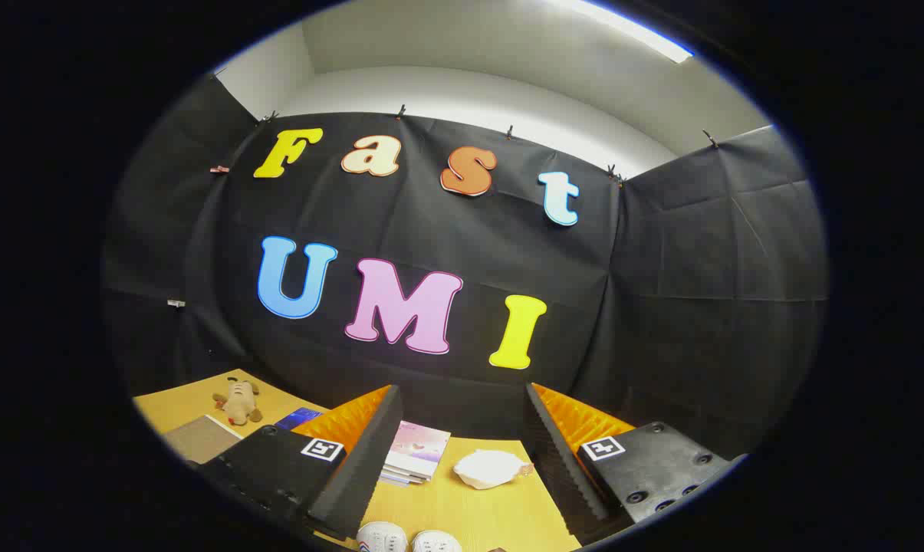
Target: Open the storage box then place both shoes into the box .Put the left shoe in first, then the right shoe, with the right side of both shoes facing outward in a uniform manner.
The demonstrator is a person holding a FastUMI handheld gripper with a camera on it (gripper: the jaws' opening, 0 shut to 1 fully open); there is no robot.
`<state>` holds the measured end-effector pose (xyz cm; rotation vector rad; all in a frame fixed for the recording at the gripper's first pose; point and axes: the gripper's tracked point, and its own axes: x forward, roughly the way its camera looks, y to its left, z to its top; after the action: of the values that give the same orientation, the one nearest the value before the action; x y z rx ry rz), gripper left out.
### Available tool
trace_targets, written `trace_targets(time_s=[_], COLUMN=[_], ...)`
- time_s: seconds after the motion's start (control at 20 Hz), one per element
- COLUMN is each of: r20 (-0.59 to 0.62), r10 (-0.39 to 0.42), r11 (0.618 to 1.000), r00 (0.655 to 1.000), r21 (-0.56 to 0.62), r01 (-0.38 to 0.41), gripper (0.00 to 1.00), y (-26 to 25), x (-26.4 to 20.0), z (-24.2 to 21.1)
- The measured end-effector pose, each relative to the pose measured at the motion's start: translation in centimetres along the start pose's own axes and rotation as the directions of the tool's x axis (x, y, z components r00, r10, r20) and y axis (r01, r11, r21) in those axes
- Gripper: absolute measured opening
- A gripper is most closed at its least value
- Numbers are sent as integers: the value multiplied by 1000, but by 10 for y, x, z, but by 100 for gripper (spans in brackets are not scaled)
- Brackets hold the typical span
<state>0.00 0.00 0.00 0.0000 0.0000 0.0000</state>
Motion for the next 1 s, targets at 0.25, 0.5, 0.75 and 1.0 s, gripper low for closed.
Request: trace_targets(time_s=[0.25, 0.5, 0.75, 1.0], r20=[15, 1, -15, -56], r10=[20, 44, 121, 221], r11=[1000, 999, 993, 975], r00=[1000, 999, 993, 974], r21=[-5, -9, -6, 8], r01=[-20, -44, -121, -221], gripper=[96, 96, 96, 97], y=[6, 14, 33, 60], x=[5, 8, 12, 12], z=[5, -5, -14, -28])
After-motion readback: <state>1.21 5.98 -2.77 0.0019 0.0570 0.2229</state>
